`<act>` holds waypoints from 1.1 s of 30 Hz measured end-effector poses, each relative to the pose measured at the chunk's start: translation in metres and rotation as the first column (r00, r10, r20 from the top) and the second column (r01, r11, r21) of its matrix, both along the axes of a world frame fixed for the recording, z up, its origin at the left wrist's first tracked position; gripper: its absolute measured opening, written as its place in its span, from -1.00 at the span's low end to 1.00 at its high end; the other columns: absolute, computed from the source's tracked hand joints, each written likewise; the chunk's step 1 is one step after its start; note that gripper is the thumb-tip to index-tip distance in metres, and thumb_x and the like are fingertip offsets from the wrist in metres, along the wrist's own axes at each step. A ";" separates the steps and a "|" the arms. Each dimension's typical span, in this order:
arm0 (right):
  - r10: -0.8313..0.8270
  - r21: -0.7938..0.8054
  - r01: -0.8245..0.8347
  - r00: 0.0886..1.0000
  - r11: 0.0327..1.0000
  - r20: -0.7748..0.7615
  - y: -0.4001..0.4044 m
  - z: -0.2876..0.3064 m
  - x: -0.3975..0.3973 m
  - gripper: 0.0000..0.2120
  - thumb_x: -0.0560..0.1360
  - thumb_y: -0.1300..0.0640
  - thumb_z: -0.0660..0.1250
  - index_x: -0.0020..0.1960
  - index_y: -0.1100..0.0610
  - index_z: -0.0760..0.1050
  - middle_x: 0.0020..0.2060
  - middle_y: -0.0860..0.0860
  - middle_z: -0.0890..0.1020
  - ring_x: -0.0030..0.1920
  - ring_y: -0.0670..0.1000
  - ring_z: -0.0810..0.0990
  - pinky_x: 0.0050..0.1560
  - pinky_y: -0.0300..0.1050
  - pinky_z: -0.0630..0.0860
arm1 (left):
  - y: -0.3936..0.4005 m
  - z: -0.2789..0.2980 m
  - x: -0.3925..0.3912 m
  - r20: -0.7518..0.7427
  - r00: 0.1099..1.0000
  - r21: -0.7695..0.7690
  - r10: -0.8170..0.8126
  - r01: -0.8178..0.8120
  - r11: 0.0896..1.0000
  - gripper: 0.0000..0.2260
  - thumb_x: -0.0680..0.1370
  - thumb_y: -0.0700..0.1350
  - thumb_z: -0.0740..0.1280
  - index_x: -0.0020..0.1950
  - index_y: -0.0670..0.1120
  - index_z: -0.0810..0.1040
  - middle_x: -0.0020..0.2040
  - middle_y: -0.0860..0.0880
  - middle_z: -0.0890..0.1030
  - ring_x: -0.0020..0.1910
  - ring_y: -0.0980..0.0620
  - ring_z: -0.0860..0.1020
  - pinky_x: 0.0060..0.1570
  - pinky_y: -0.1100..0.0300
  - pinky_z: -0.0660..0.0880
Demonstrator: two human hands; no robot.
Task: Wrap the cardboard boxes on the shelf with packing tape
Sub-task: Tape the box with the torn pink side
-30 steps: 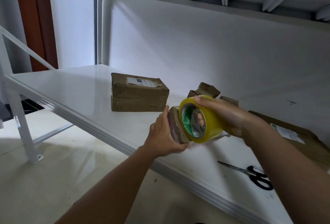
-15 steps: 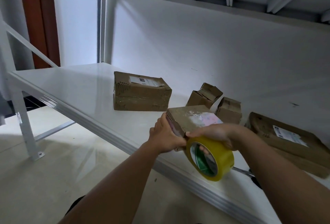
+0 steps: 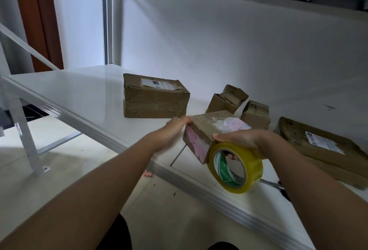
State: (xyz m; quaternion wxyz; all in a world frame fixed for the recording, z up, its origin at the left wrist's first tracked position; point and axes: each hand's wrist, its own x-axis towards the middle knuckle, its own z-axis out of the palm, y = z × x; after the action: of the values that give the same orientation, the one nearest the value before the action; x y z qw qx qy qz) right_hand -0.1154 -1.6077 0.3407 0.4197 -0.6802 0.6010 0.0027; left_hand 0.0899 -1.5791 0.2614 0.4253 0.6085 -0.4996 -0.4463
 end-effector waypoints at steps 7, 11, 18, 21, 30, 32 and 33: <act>0.001 -0.036 -0.001 1.000 0.999 0.013 -0.005 -0.004 0.000 -0.39 0.41 -0.22 0.38 0.32 0.08 0.36 0.12 0.17 0.58 0.14 0.17 0.58 0.23 0.09 0.50 | -0.037 0.044 -0.042 0.665 0.724 -0.106 0.183 -0.151 0.983 -0.50 0.61 0.17 0.02 0.23 -0.20 0.47 0.14 -0.17 0.56 0.10 -0.13 0.52 0.08 0.01 0.44; 0.049 -0.050 -0.048 0.999 0.998 0.007 -0.006 -0.005 0.000 -0.59 0.49 -0.20 0.30 0.20 0.00 0.31 -0.12 0.05 0.54 -0.14 0.03 0.56 -0.24 -0.14 0.51 | -0.044 0.046 -0.067 0.949 0.312 0.004 0.035 -0.124 0.992 -0.47 0.60 0.21 -0.05 0.31 -0.15 0.39 0.19 -0.15 0.51 0.11 -0.11 0.46 0.12 -0.06 0.27; 0.043 -0.065 -0.040 0.998 0.997 0.039 -0.001 -0.007 -0.002 -0.60 0.46 -0.22 0.32 0.14 -0.04 0.27 -0.13 0.03 0.52 -0.16 0.02 0.53 -0.27 -0.15 0.45 | -0.045 0.050 -0.070 0.919 0.395 0.022 0.005 -0.063 0.998 -0.57 0.64 0.08 0.01 0.41 -0.15 0.27 0.30 -0.20 0.45 0.25 -0.17 0.44 0.07 -0.01 0.34; 0.043 -0.105 -0.029 0.991 0.994 0.129 0.006 -0.007 -0.010 -0.45 0.38 -0.25 0.37 0.25 -0.01 0.34 0.02 0.08 0.58 -0.01 0.09 0.59 0.01 -0.02 0.56 | -0.037 0.055 -0.064 0.919 0.392 0.102 -0.050 -0.113 0.988 -0.57 0.64 0.03 0.05 0.42 -0.19 0.26 0.29 -0.18 0.44 0.23 -0.17 0.45 -0.03 0.01 0.35; 0.075 -0.420 -0.073 0.997 0.905 -0.011 -0.008 0.013 -0.040 -0.57 0.41 -0.29 0.33 -0.36 0.06 0.45 -0.39 -0.01 0.51 -0.31 0.04 0.51 -0.20 -0.11 0.48 | -0.005 0.056 -0.048 0.940 0.286 0.220 -0.184 -0.101 0.970 -0.59 0.63 -0.08 0.07 0.49 0.00 0.25 0.49 -0.15 0.19 0.34 -0.30 0.34 0.10 -0.12 0.39; 0.076 -0.464 -0.087 0.996 0.882 -0.042 -0.014 0.011 -0.040 -0.56 0.40 -0.30 0.33 -0.39 0.03 0.40 -0.42 -0.03 0.45 -0.34 0.01 0.46 -0.25 -0.16 0.40 | -0.002 0.054 -0.047 0.935 0.309 0.216 -0.174 -0.106 0.971 -0.59 0.62 -0.10 0.08 0.48 0.01 0.26 0.49 -0.15 0.19 0.34 -0.30 0.34 0.08 -0.11 0.39; 0.073 -0.471 -0.091 0.996 0.877 -0.055 -0.018 0.010 -0.040 -0.56 0.39 -0.31 0.33 -0.38 0.04 0.39 -0.40 -0.03 0.46 -0.32 0.02 0.47 -0.23 -0.15 0.40 | -0.001 0.053 -0.047 0.936 0.314 0.205 -0.162 -0.110 0.973 -0.59 0.61 -0.11 0.08 0.48 0.00 0.27 0.47 -0.15 0.21 0.33 -0.28 0.35 0.03 -0.07 0.39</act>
State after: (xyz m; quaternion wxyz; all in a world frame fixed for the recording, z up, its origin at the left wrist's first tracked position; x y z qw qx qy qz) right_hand -0.1553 -1.6252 0.3509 0.2297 -0.7867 0.5615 -0.1142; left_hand 0.0426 -1.5801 0.3144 -0.0293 0.7907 -0.6079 -0.0666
